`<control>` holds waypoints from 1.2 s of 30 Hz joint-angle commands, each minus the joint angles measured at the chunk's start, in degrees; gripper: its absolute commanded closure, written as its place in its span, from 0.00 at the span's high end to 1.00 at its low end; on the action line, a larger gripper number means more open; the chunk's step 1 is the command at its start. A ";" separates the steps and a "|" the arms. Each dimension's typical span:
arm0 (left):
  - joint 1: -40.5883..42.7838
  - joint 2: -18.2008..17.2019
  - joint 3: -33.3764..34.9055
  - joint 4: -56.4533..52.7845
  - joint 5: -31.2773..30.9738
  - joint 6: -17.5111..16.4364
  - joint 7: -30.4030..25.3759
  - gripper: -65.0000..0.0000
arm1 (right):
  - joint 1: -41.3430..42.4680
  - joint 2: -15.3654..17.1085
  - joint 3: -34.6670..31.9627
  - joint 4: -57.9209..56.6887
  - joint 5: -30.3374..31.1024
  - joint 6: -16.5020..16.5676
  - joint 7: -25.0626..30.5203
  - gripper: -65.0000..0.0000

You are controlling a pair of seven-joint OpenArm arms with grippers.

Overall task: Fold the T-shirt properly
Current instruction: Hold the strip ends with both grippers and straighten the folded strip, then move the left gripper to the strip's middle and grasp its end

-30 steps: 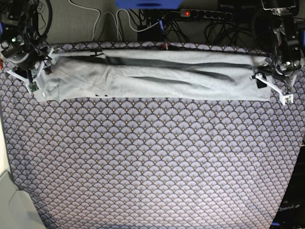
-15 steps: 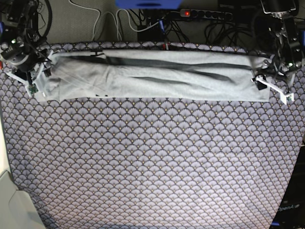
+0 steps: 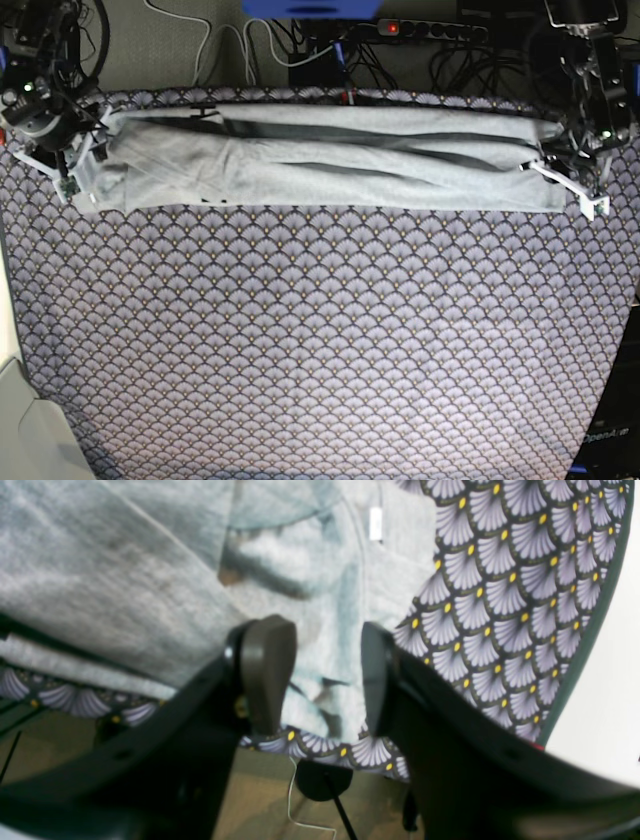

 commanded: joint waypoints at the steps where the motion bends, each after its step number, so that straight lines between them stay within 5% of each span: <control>1: 0.37 -0.93 -0.37 -0.18 2.72 1.34 2.50 0.08 | 1.42 0.86 0.24 0.43 0.31 -0.10 0.85 0.29; 3: 0.28 -0.93 -0.55 0.18 2.72 1.34 2.58 0.00 | 2.30 0.86 0.24 -1.51 0.31 -0.10 0.85 0.19; 7: 0.98 -0.84 -0.55 4.13 2.81 1.34 2.67 0.01 | 5.02 0.94 0.24 -7.40 0.23 -0.10 0.85 0.00; 16: 2.39 -0.49 -0.63 18.99 2.81 1.69 9.62 0.01 | 7.49 1.56 0.07 -16.28 0.23 -0.10 1.38 0.00; 25: -2.27 8.39 -0.55 30.86 2.72 1.52 24.21 0.01 | 7.57 1.47 -1.87 -16.19 0.23 -0.10 1.38 0.00; 36: -0.86 16.12 -0.19 30.86 2.72 1.87 24.30 0.01 | 7.57 1.56 -1.87 -16.19 0.23 -0.10 1.38 0.00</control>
